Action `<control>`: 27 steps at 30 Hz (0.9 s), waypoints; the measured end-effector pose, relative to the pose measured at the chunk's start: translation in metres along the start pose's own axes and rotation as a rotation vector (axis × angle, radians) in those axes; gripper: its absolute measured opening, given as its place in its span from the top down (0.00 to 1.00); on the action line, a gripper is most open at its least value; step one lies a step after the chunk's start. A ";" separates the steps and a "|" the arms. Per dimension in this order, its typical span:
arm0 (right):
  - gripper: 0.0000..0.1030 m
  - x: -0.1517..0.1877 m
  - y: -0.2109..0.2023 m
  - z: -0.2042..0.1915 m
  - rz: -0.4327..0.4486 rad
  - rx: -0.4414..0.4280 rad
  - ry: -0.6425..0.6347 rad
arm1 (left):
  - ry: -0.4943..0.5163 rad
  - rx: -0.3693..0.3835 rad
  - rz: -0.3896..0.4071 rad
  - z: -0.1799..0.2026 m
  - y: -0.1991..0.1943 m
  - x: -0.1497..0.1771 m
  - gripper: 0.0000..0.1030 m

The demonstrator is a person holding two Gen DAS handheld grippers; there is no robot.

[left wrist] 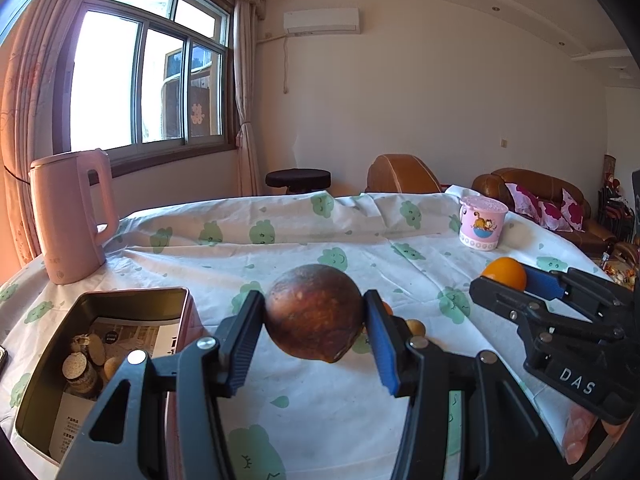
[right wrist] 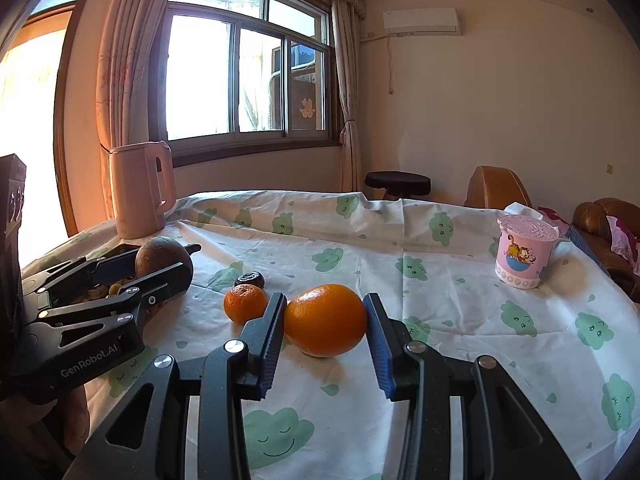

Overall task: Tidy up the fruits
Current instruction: 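Lift the brown fruit with the left tool while the right tool lifts the orange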

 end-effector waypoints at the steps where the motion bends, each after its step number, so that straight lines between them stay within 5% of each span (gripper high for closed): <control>1: 0.60 0.000 -0.001 0.000 0.003 0.001 0.000 | 0.000 0.000 0.002 0.000 0.000 0.000 0.49; 27: 0.60 -0.007 -0.016 -0.002 0.081 0.027 -0.022 | 0.010 -0.041 0.097 -0.002 -0.019 -0.007 0.49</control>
Point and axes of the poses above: each gripper's, at about its wrist camera, not at the fingertips, and y roughly the way its jaws point, z to its right, x to its underside, the point moved 9 cm from there along y, roughly the way its jaws point, and after that the axes turned 7 degrees about -x, right-handed, at the moved point
